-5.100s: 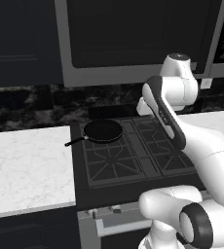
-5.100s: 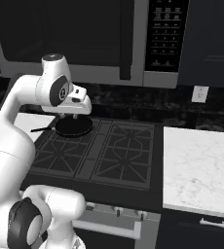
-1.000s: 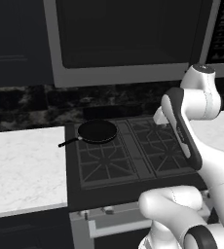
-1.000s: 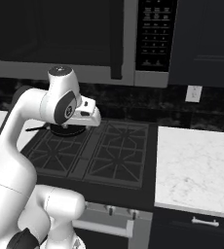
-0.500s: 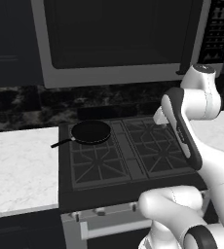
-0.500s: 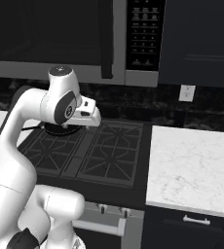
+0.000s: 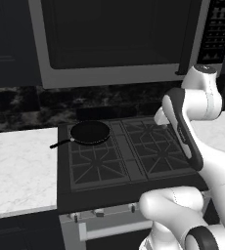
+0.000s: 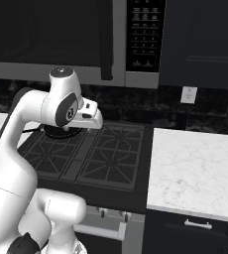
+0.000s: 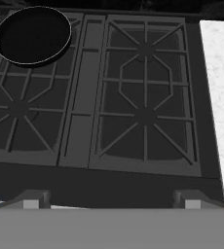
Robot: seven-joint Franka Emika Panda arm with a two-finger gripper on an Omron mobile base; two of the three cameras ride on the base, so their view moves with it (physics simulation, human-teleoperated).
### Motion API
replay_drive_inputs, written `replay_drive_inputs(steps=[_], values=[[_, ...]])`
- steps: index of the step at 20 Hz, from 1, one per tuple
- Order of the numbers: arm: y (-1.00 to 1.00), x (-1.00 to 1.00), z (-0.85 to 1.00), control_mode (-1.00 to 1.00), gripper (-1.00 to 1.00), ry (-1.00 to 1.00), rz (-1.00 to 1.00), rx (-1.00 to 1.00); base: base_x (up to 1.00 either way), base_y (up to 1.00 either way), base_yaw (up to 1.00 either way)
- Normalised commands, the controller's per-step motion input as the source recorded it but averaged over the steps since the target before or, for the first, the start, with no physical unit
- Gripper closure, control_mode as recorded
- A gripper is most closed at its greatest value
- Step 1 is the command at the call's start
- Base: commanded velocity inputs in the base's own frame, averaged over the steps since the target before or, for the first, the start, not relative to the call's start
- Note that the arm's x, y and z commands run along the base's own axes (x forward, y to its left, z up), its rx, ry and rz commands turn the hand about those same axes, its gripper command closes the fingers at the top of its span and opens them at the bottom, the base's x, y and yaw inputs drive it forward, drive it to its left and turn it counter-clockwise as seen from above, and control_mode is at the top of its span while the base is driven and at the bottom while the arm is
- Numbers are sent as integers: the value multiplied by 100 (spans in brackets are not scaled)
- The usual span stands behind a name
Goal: Turn off the rear left burner of the stove.
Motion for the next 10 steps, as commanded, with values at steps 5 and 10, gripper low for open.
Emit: replay_drive_inputs(steps=[5, 10], values=[[10, -9, 0, -100, -100, 0, 1, 0, 0, 0, 0], [86, -45, -9, -100, -100, 0, 20, -5, 0, 0, 0]])
